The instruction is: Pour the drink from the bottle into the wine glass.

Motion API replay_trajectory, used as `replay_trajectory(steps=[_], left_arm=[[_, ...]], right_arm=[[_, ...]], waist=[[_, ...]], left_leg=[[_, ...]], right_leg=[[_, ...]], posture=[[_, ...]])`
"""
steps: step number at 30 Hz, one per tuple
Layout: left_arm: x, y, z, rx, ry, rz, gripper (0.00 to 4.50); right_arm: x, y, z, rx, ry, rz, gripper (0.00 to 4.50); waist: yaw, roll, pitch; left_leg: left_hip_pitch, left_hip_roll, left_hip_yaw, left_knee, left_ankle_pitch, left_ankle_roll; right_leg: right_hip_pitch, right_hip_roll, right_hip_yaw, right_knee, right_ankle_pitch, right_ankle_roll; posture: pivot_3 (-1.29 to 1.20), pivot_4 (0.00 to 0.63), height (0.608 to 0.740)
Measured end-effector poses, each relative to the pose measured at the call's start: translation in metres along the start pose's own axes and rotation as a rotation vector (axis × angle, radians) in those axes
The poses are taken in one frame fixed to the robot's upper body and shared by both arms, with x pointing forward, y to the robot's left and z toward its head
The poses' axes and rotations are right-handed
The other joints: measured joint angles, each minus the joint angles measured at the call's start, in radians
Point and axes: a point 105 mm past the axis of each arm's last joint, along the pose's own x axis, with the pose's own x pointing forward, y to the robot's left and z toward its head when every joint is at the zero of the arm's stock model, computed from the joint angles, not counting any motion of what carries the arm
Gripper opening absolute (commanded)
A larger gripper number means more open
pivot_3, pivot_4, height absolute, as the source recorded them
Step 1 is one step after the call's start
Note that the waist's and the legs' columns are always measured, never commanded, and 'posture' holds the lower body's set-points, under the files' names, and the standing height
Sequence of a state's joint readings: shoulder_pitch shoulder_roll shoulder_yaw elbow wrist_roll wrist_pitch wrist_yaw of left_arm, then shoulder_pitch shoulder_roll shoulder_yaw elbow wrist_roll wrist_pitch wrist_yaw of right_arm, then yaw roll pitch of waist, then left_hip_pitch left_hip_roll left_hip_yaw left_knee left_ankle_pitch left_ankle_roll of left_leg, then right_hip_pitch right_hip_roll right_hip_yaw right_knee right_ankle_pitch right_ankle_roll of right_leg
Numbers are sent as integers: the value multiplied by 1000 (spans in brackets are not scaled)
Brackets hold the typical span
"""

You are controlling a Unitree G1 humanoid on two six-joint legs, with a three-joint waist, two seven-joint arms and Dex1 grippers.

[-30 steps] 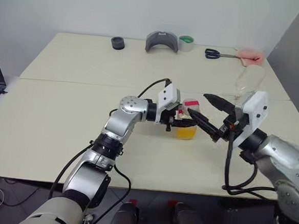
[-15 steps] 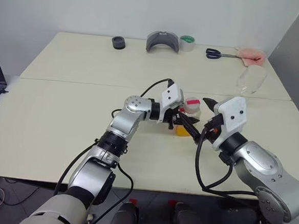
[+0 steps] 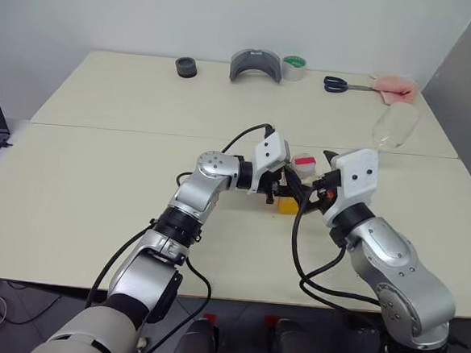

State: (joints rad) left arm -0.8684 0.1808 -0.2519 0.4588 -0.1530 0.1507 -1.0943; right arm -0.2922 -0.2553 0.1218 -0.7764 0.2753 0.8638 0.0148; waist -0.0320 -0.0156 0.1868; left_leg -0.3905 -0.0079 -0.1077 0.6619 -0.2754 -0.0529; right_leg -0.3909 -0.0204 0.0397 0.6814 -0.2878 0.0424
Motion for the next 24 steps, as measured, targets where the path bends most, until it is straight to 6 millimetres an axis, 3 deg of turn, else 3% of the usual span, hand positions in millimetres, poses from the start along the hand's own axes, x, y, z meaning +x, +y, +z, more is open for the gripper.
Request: replay_trajectory(steps=[8, 12, 17, 24], left_arm=[[0, 0, 0, 0, 0, 0, 1896], [0, 0, 0, 1, 0, 1, 1896], [0, 0, 1, 3, 0, 1, 1896], [-2, -1, 1, 0, 5, -7, 1895]], right_arm=[[5, 1, -3, 7, -3, -17, 4500], [5, 1, -3, 3, -8, -19, 3586], [5, 9, -3, -1, -15, 22, 1918], [6, 11, -2, -11, -26, 55, 1901]], waist=[[0, 0, 0], [0, 0, 0], [0, 0, 0], [0, 0, 0]], left_leg=[[0, 0, 0, 0, 0, 0], [0, 0, 0, 0, 0, 0], [0, 0, 0, 0, 0, 0], [0, 0, 0, 0, 0, 0]], right_leg=[[0, 0, 0, 0, 0, 0], [0, 0, 0, 0, 0, 0], [0, 0, 0, 0, 0, 0], [0, 0, 0, 0, 0, 0]], posture=[[0, 150, 740], [0, 150, 740], [0, 150, 740], [0, 150, 740]])
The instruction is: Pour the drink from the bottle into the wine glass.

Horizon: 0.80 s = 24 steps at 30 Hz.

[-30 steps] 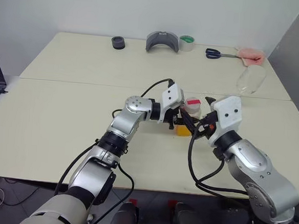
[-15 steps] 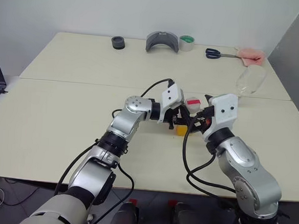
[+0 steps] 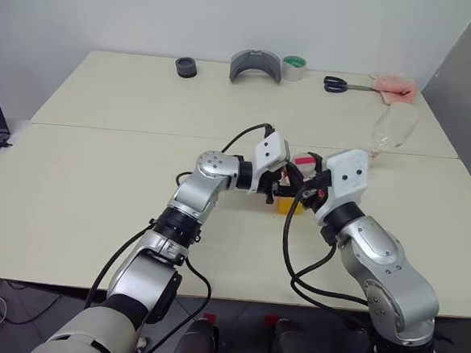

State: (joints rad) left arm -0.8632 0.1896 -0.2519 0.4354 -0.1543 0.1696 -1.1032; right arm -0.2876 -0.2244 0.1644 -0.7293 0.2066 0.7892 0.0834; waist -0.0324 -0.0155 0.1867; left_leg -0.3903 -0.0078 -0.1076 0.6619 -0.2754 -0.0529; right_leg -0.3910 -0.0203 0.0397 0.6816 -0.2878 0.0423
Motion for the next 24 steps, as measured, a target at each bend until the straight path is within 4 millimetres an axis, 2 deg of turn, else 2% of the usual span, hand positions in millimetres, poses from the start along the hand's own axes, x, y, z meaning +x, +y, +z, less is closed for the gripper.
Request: replay_trajectory(steps=[4, 7, 10, 13, 20, 21, 24], left_arm=[[-9, -3, -2, -7, 16, -43, 1892], [-16, -6, -3, -7, 28, -94, 1891], [-20, -11, -2, -7, 30, -156, 1888], [-18, -14, 2, -1, 20, -181, 1886], [-18, -15, 5, 4, 21, -174, 1869], [-18, -16, 5, 5, 20, -175, 1869], [-18, -16, 4, -1, 23, -167, 1869]], right_arm=[[2, 4, -3, -85, -31, 163, 1901], [5, 5, -3, -113, -21, 404, 1901], [7, -3, 4, -92, 53, 646, 1901], [6, -11, 11, -117, 106, 778, 1901], [-2, -8, 2, -74, 115, 810, 4325], [-4, -9, 3, -68, 110, 801, 4486], [-11, -13, 11, -66, 80, 755, 4500]], waist=[[-1, 0, 0], [-2, 0, 0], [-2, 0, 0], [-1, 1, 1], [0, 1, 1], [1, 1, 1], [1, 1, 1]], left_leg=[[0, 0, 1, 0, 0, 0], [1, 0, 0, 1, 0, 0], [2, 0, 0, 1, 0, 0], [1, 0, -1, 0, 0, 0], [-1, 0, 0, 0, 0, 0], [-1, 0, 0, 1, 0, 0], [-1, 0, 0, 1, 0, 0]], right_leg=[[0, 0, 0, 0, 0, 0], [1, 0, 0, 0, 0, 0], [2, 1, -1, 0, 0, 0], [2, 1, -2, -1, 0, -1], [0, -2, 0, -1, 0, -1], [0, -3, 0, -1, 0, -1], [0, -3, -1, 0, 0, -1]], posture=[[0, 150, 740], [0, 150, 740], [0, 150, 740], [0, 150, 740], [0, 150, 740], [0, 150, 740], [0, 150, 740]])
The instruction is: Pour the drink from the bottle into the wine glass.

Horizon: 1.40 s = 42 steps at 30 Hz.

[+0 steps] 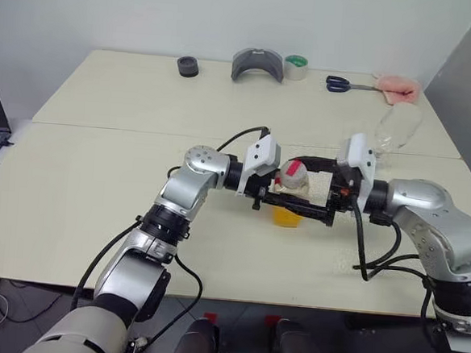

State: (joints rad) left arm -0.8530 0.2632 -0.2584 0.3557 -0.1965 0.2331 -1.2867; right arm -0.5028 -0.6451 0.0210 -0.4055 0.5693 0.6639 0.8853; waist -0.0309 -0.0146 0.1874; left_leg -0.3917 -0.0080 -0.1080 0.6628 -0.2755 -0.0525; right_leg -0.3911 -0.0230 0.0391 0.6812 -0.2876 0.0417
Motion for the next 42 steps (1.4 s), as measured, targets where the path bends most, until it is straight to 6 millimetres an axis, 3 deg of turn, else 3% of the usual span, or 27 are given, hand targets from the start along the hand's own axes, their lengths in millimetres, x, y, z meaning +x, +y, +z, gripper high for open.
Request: replay_trajectory(steps=[6, 13, 19, 42], left_arm=[[-2, 1, 0, 4, 4, 11, 1869], [1, 0, -1, 16, 11, -9, 1869], [0, 0, -6, 2, 19, -16, 1869], [0, 0, -6, 19, 26, -11, 1869]], right_arm=[[-11, 7, 8, -74, -26, -145, 4500], [6, 14, 8, -127, -52, -238, 4500], [7, 6, 9, -161, -62, -303, 4500], [-5, 1, 1, -177, -31, -334, 4500]], waist=[[-1, 0, 0], [-1, 0, 0], [-1, 0, 0], [-1, 0, 0]], left_leg=[[1, 0, 0, 0, 0, 0], [1, 0, 0, 0, 0, 0], [1, 0, 1, 0, 0, 0], [1, 0, 1, 0, 0, 0]], right_leg=[[0, 2, 0, 0, 0, 0], [0, 3, 0, 1, 0, 0], [0, 2, 0, 0, 0, 0], [0, 3, 0, 1, 0, 0]], posture=[[0, 150, 740], [0, 150, 740], [0, 150, 740], [0, 150, 740]])
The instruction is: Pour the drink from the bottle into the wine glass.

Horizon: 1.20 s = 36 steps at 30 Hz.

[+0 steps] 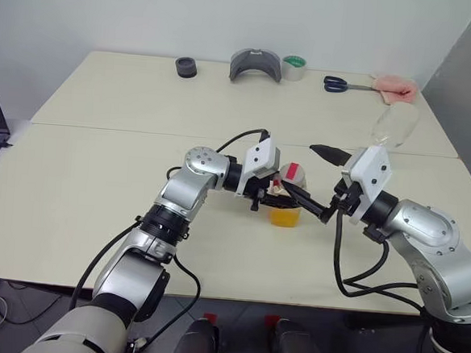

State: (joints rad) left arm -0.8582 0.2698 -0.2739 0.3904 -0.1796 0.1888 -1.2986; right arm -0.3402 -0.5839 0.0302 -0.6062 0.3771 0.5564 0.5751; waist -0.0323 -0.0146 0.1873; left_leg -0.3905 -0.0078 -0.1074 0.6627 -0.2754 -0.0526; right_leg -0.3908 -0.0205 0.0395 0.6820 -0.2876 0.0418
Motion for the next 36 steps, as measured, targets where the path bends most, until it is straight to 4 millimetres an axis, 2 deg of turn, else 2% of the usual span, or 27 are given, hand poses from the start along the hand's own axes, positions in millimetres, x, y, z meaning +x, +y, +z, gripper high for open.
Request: replay_trajectory(steps=[36], left_arm=[[-4, 1, -1, 2, 11, 8, 1869]], right_arm=[[-17, -8, -4, 0, 47, -9, 4500]], waist=[[0, 0, 0]], left_leg=[[0, 0, 0, 0, 0, 0]], right_leg=[[0, 0, 0, 0, 0, 0]], posture=[[0, 150, 740]])
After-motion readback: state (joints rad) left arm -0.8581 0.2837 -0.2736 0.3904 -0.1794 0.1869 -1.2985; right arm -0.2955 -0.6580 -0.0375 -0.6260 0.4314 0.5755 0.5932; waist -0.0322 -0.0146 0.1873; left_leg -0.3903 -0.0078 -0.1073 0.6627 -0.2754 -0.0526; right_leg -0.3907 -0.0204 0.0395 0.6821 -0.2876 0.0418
